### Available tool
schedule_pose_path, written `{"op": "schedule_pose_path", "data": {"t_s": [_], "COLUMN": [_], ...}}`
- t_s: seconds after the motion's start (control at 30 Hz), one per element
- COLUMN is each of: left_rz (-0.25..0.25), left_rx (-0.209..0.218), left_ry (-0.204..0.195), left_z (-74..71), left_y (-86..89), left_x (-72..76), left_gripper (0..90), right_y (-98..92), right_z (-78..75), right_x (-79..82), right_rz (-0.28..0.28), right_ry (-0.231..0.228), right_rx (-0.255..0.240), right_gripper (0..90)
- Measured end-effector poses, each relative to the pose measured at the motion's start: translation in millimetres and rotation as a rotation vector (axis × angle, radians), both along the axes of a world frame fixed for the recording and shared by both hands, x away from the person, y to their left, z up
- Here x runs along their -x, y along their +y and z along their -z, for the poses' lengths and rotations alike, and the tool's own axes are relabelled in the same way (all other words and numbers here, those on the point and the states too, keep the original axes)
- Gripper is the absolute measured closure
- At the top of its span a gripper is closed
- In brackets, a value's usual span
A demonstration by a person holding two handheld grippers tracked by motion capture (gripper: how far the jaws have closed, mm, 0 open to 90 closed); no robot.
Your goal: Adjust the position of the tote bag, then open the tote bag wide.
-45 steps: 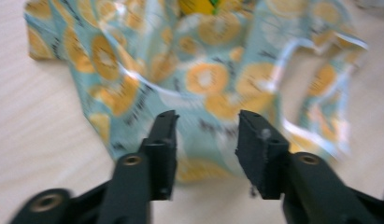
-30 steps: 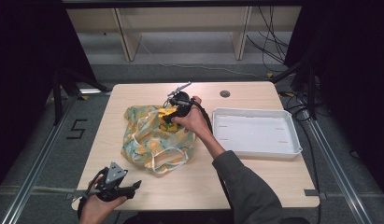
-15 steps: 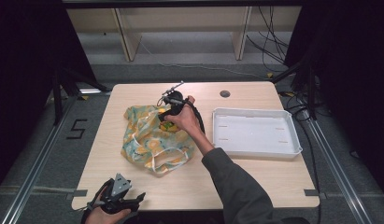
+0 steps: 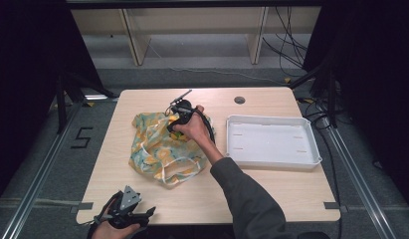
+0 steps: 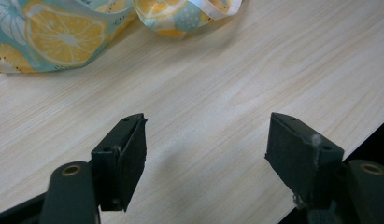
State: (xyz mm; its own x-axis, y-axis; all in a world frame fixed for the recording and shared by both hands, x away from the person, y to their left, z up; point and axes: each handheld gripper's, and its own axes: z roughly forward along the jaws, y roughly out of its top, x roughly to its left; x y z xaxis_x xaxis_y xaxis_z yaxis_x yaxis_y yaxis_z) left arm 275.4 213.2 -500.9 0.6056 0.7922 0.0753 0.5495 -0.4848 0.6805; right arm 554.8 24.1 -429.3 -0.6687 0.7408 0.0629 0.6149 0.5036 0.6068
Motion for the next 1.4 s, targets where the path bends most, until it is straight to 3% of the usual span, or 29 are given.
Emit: {"op": "schedule_pose_path", "data": {"t_s": [0.17,0.27,0.33,0.5,0.53,0.6,0.67,0.7,0.73,0.83,0.93,1.07,1.2,1.3,1.4], "left_rz": [0.0,-0.001,0.011,0.016,0.004,0.008,0.008,-0.011,-0.016,-0.011,-0.006,0.001,0.002,-0.003,-0.005], "left_rx": [0.023,0.025,0.004,0.011,0.03,0.012,0.023,0.048,0.039,0.032,0.045,0.019,0.019,0.026,0.039], "left_ry": [0.01,0.01,0.007,0.006,0.014,0.004,0.023,0.013,0.009,0.007,0.01,0.015,0.027,0.025,0.022], "left_z": [1.6,2.7,1.5,2.0,3.2,1.8,1.9,3.2,3.0,2.8,3.5,3.0,3.6,4.4,4.1], "left_y": [-0.8,-1.5,-0.7,-0.1,-0.7,0.7,1.9,0.6,0.7,1.5,0.7,2.3,2.4,2.0,1.9], "left_x": [0.0,-0.3,-0.3,-0.9,-0.8,-1.4,-1.1,-1.0,-1.0,-1.8,-1.6,-2.5,-2.7,-2.4,-2.5], "left_gripper": [28.2,28.2,28.2,28.1,28.1,28.1,28.1,28.1,28.1,28.1,28.1,28.1,28.0,28.1,28.1], "right_y": [3.8,5.9,7.9,8.8,9.7,10.1,10.8,11.4,11.1,11.2,11.4,10.3,11.1,10.9,11.4], "right_z": [3.2,5.4,5.6,9.3,9.7,11.4,12.7,12.6,12.9,13.5,15.5,16.4,15.7,16.8,16.4], "right_x": [-0.4,-1.4,-1.0,-2.4,-1.6,-2.7,-3.1,-2.5,-3.2,-3.3,-4.1,-5.7,-3.7,-4.0,-3.2], "right_rz": [0.002,0.006,0.01,0.011,0.015,0.017,0.018,0.017,0.014,0.028,0.028,0.007,0.028,0.016,0.02], "right_ry": [-0.002,-0.032,-0.014,-0.017,-0.008,-0.004,-0.023,-0.021,-0.029,-0.009,-0.015,-0.047,-0.034,-0.058,-0.053], "right_rx": [0.013,0.038,0.03,0.057,0.044,0.042,0.066,0.078,0.083,0.074,0.072,0.078,0.071,0.072,0.061], "right_gripper": [16.2,16.2,16.1,16.2,16.4,16.4,16.2,16.6,17.1,18.2,19.1,20.4,20.6,20.9,21.3]}}
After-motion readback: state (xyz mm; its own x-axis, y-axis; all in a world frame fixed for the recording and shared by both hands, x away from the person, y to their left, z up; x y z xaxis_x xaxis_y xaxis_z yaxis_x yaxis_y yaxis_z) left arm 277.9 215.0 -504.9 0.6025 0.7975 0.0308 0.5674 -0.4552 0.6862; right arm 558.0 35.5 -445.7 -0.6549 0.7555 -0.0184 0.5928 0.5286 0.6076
